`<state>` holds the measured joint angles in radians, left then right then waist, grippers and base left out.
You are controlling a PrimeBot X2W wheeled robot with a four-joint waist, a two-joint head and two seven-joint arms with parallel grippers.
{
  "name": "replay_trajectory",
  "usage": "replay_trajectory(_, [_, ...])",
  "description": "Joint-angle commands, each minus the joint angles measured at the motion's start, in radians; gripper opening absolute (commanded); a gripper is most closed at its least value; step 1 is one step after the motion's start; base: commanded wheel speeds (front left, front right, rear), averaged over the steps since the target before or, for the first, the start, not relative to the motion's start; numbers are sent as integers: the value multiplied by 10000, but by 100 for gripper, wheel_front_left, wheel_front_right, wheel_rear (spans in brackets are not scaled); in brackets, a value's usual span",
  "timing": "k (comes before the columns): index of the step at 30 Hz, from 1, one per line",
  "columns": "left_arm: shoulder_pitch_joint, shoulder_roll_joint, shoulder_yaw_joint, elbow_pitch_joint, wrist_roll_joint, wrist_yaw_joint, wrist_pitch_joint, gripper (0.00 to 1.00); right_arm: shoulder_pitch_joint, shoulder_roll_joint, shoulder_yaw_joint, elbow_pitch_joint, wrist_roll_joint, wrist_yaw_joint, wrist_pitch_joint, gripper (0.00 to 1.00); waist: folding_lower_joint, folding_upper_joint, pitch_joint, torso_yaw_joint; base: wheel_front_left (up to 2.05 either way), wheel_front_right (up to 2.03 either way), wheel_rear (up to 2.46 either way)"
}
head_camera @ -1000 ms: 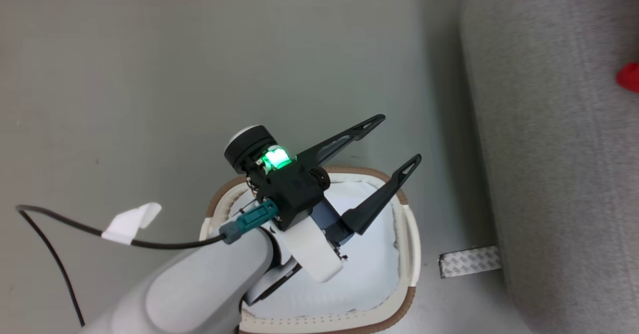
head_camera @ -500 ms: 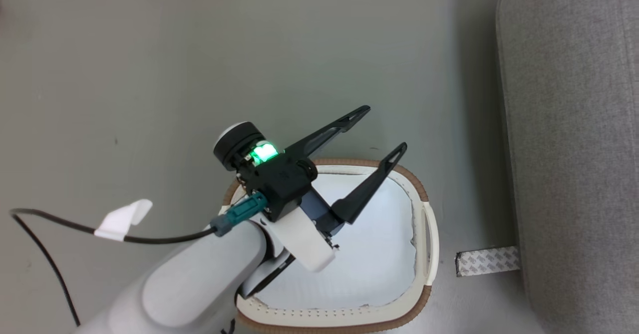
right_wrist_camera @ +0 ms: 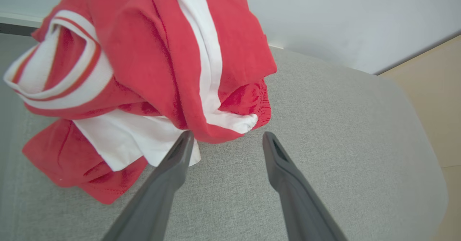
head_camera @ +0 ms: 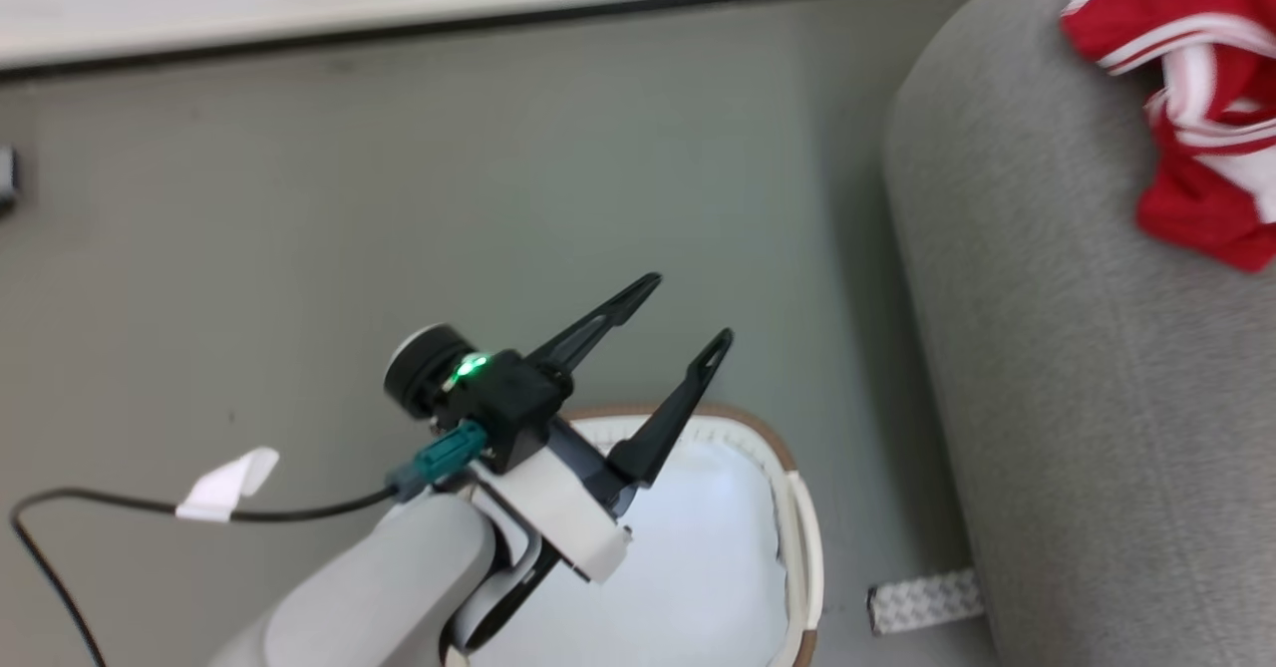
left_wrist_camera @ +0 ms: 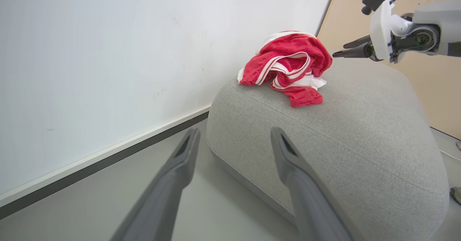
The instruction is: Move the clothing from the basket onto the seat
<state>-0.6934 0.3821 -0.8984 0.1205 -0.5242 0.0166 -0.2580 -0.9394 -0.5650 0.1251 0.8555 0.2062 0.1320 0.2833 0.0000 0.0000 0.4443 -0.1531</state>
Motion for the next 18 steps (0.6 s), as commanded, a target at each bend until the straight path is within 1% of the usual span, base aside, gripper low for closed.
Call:
replay_trajectory(1, [287,78,73,-2,-141,82,-62,100,173,-196,202,-250,214,-24,30,100,0,0,-997,-310,0,0,0])
replay_trajectory(8, [1113,143,443,-199,-364,449,-72,100,669,-685,886,-1830,1188,-24,-311,100,0,0,-2468,-275,0,0,0])
replay_trajectory(11, [1437,215,684,-271,-505,646,-66,100,1003,-805,881,-2632,1594,-25,-683,100,0,0,-2956,-139,0,0,0])
replay_trajectory(14, [1784,321,1055,-465,-617,889,-68,100,1555,-581,830,-3390,2034,-24,-959,100,0,0,-3372,3,0,0,0])
replay_trajectory(18, [2417,504,1656,-716,-754,1273,-64,100,2393,-362,424,-4358,2303,-24,-1234,100,0,0,-3886,232,0,0,0])
